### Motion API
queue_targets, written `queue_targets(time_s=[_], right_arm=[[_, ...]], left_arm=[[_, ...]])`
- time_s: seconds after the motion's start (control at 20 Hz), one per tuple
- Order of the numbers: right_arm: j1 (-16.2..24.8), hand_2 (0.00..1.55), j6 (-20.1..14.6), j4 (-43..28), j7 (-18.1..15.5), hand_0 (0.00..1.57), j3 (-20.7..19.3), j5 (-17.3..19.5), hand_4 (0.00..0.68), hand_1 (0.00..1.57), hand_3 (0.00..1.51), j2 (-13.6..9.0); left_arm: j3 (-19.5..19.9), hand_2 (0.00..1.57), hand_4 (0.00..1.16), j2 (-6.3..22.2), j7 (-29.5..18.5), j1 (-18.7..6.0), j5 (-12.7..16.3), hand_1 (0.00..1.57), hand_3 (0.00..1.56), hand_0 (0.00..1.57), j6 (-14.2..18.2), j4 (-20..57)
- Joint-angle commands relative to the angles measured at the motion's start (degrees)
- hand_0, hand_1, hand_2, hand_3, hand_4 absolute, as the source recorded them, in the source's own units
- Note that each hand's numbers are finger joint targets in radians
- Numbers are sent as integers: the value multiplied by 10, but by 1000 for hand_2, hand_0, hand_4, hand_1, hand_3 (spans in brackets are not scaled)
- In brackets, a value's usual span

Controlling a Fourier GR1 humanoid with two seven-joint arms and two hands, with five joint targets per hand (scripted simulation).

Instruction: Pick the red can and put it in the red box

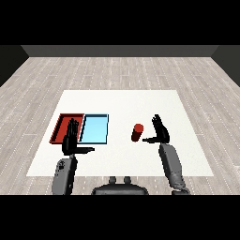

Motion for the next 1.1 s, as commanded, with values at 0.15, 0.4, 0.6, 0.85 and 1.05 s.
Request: queue_targets(time_s=[0.15,0.4,0.6,0.85,1.05], right_arm=[[-48,0,-8,115,-67,0,6,13,0,0,0,27],[-35,0,15,152,-92,0,4,5,0,0,0,24],[-84,0,19,186,-66,0,-11,-7,0,0,0,6],[-99,0,13,254,-119,0,-7,2,0,0,0,29],[-68,0,18,173,-65,0,7,-12,0,0,0,27]], left_arm=[[2,0,0,-2,26,-35,5,0,0,0,11,1],[9,0,0,5,4,-2,9,0,0,0,-1,0],[-15,0,0,-17,1,-13,-19,0,0,0,27,12],[4,0,0,-2,-15,1,4,0,0,0,2,22],[-14,0,0,-20,-4,-36,-25,0,0,0,41,32]])
